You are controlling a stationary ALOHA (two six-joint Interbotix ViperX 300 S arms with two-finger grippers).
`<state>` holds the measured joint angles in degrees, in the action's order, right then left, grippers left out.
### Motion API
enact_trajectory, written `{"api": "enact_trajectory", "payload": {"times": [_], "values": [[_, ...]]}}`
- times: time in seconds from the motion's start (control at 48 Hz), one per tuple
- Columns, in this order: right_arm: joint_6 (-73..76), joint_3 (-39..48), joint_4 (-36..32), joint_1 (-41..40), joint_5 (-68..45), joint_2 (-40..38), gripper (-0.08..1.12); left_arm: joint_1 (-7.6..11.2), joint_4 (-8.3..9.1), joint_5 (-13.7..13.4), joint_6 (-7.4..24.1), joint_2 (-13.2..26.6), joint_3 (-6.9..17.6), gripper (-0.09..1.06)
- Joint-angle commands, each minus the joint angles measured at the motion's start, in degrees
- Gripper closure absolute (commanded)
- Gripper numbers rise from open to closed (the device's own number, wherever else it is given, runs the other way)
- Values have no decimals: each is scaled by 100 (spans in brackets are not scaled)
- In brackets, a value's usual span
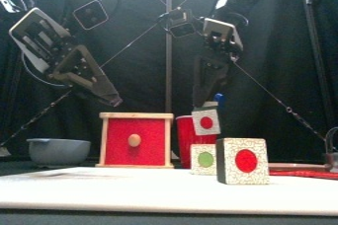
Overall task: Place sushi on board then cut the sushi with the knife then place the pieces on the plate
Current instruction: Place the 4 sushi pieces on the plate
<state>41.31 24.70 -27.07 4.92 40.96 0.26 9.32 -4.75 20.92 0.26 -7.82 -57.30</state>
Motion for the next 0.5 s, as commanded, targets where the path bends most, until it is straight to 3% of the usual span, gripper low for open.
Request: {"api": "enact_trajectory", "payload": {"times": [0.021, 0.5], "values": [[18, 53, 0, -26, 185, -387, 44, -18, -9, 53, 9, -26, 53, 34], [26, 1099, 475, -870, 334, -1424, 44, -44, -9, -53, 9, -35, 53, 34]]}}
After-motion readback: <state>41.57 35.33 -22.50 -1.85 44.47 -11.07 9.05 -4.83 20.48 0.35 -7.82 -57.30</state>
